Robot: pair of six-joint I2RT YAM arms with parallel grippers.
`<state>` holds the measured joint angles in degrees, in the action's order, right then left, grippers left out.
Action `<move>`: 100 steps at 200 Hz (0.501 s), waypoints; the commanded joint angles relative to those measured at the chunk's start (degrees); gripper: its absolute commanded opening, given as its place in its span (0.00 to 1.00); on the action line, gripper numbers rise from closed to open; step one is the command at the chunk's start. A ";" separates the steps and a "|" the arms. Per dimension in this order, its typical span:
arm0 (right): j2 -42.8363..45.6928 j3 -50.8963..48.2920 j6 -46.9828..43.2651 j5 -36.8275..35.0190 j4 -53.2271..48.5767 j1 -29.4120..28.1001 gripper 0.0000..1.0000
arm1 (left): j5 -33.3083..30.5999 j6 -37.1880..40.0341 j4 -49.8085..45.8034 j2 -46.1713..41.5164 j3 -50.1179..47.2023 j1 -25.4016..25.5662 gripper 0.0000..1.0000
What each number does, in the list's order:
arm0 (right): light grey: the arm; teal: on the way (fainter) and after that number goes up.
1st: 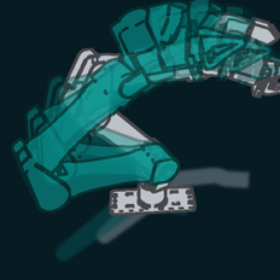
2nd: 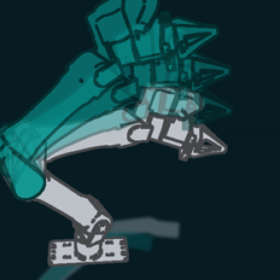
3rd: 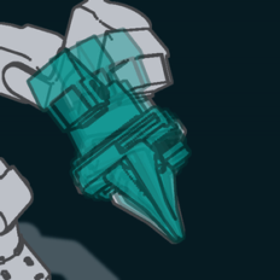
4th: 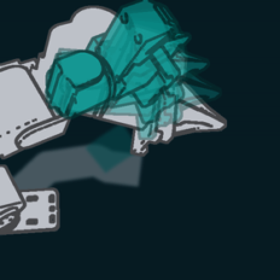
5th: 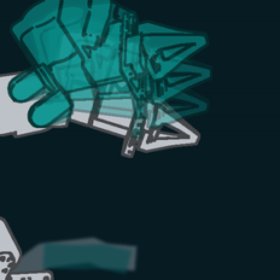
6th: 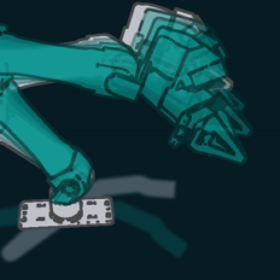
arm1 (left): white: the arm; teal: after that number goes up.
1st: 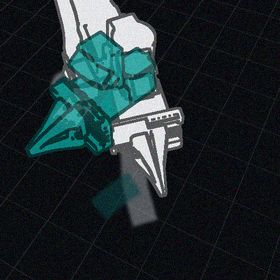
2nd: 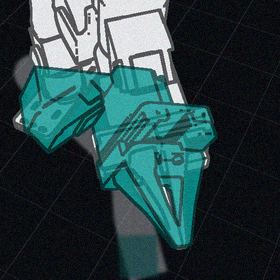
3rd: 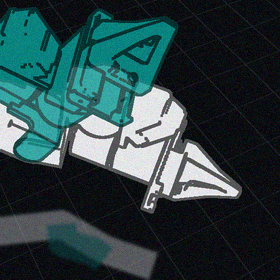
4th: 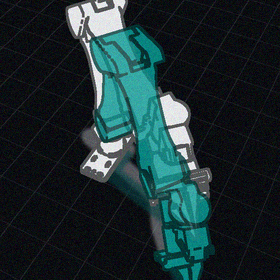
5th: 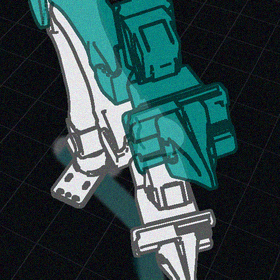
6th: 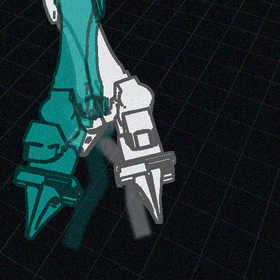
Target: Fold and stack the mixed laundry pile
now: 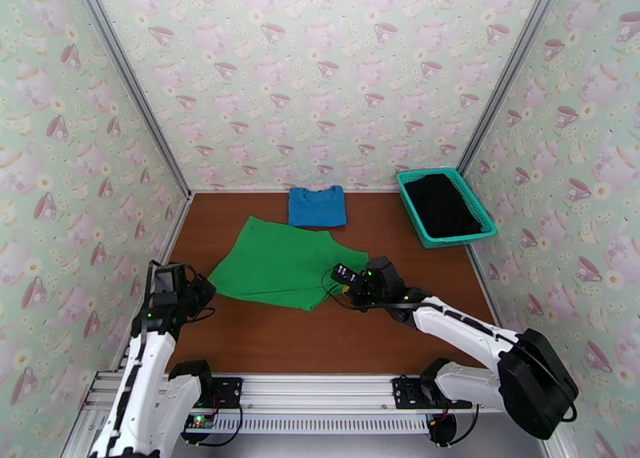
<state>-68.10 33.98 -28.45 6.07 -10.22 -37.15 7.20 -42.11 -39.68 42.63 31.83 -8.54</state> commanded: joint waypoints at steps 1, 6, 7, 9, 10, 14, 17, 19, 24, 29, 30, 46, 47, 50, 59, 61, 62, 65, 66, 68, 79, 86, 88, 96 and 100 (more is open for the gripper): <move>1.93 1.09 -0.07 -7.16 -6.92 -1.31 0.25 | -2.61 -1.99 0.50 -0.52 -3.46 -0.23 0.00; 2.25 1.26 -0.21 -8.50 -7.71 -1.75 0.30 | -2.63 -2.16 0.75 -0.55 -4.17 -0.25 0.00; 2.26 1.26 -0.25 -8.78 -7.89 -1.86 0.30 | -2.63 -2.18 0.79 -0.54 -4.38 -0.25 0.00; 2.37 1.33 -0.33 -9.18 -8.15 -2.09 0.32 | -2.63 -2.25 0.93 -0.60 -4.58 -0.21 0.00; 2.41 1.34 -0.35 -9.38 -8.33 -2.20 0.33 | -2.59 -2.31 1.02 -0.65 -4.72 -0.23 0.00; 2.57 1.43 -0.40 -10.02 -8.79 -2.68 0.36 | -2.71 -2.44 1.20 -0.62 -5.22 -0.22 0.00; 2.68 1.51 -0.38 -10.38 -9.11 -3.04 0.39 | -2.71 -2.52 1.40 -0.62 -5.56 -0.25 0.00; 2.76 1.57 -0.40 -10.55 -9.23 -3.31 0.41 | -2.80 -2.54 1.44 -0.69 -5.78 -0.21 0.00; 2.98 1.63 -0.38 -10.69 -9.56 -3.88 0.47 | -2.88 -2.64 1.67 -0.71 -6.34 -0.23 0.00; 3.18 1.79 -0.46 -10.55 -9.91 -4.38 0.52 | -2.98 -2.63 1.86 -0.72 -6.69 -0.25 0.00; 3.25 1.83 -0.46 -10.55 -9.96 -4.54 0.53 | -3.02 -2.68 1.92 -0.71 -6.69 -0.25 0.00; 4.32 2.29 -1.38 -10.06 -11.26 -6.61 0.63 | -3.15 -2.74 2.35 -0.47 -7.39 -0.17 0.00; 4.43 2.35 -1.45 -10.00 -11.38 -6.75 0.63 | -3.15 -2.73 2.34 -0.46 -7.40 -0.21 0.00; 4.54 2.51 -1.68 -9.83 -11.71 -7.12 0.64 | -3.15 -2.67 2.46 -0.39 -7.44 -0.25 0.00; 5.27 3.16 -2.43 -8.81 -12.89 -8.05 0.65 | -3.16 -2.69 2.70 -0.16 -7.52 -0.25 0.00; 5.43 3.28 -2.63 -8.53 -13.09 -8.26 0.65 | -3.16 -2.69 2.73 -0.04 -7.50 -0.25 0.00; 5.52 3.37 -2.74 -8.35 -13.13 -8.32 0.65 | -3.16 -2.66 2.75 -0.02 -7.49 -0.25 0.00; 5.69 3.60 -3.08 -7.85 -13.38 -8.55 0.66 | -3.16 -2.57 2.81 0.11 -7.41 -0.25 0.00; 5.78 3.71 -3.18 -7.70 -13.40 -8.60 0.66 | -3.20 -2.55 2.88 0.19 -7.41 -0.25 0.00; 5.85 3.88 -3.41 -7.38 -13.51 -8.77 0.66 | -3.24 -2.54 2.93 0.28 -7.42 -0.25 0.00; 5.83 4.86 -4.67 -5.35 -13.63 -9.69 0.66 | -3.25 -2.47 3.30 0.81 -7.39 -0.25 0.00; 5.21 5.56 -5.56 -4.20 -13.24 -10.33 0.66 | -3.25 -2.39 3.52 1.23 -7.35 -0.25 0.00; 4.83 5.75 -5.83 -3.80 -13.05 -10.56 0.65 | -3.25 -2.30 3.55 1.31 -7.39 -0.25 0.00; 3.35 6.58 -6.79 -2.38 -12.10 -11.37 0.64 | -3.21 -2.23 3.80 1.69 -7.30 -0.25 0.00; 2.09 7.02 -7.25 -1.83 -11.47 -12.12 0.63 | -3.12 -2.24 3.82 1.79 -7.32 -0.21 0.00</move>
<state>-63.33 37.43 -31.99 -0.30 -22.02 -47.03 5.13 -44.14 -37.47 43.57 24.71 -8.54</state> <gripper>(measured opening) 0.651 0.061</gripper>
